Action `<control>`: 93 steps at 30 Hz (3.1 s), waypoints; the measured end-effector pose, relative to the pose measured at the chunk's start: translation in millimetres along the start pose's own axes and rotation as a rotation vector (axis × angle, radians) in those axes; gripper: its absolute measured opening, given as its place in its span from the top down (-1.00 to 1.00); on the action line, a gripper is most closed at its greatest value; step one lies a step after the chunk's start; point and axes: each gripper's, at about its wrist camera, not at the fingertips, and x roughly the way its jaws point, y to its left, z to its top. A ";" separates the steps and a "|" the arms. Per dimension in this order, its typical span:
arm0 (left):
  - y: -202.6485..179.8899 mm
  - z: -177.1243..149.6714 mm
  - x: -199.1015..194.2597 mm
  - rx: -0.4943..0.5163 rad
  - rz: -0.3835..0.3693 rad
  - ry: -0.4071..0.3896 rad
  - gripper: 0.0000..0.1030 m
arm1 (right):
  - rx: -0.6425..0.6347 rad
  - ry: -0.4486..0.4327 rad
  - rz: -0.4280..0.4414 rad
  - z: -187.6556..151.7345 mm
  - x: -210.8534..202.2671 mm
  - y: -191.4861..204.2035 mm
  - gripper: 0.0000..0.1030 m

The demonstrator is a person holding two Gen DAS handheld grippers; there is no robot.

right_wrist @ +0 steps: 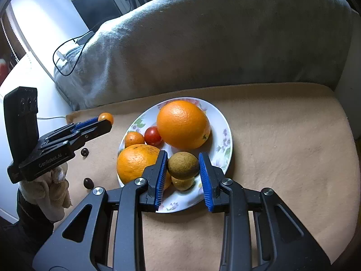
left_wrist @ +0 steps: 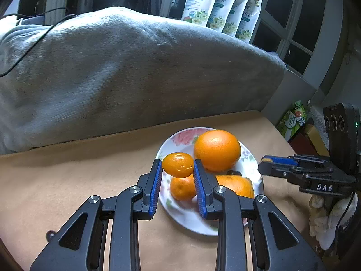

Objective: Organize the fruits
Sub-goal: 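Carry the kumquat and yellow-green fruit over the plate and open both grippers, then lift both open grippers away from the plate, then move the left gripper to a dark plum while the right gripper approaches another dark plum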

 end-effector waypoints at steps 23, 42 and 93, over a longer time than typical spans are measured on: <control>-10.7 13.1 14.1 -0.003 -0.043 0.020 0.40 | 0.001 0.005 0.045 1.3 2.9 -0.7 0.38; -17.8 16.9 -5.1 0.008 -0.012 -0.022 -0.39 | -0.033 -0.039 0.021 -1.8 -10.7 7.5 -0.70; 78.6 -29.5 -103.0 -0.073 0.252 -0.107 -0.50 | -0.390 -0.105 0.037 -42.8 -15.9 149.1 -0.73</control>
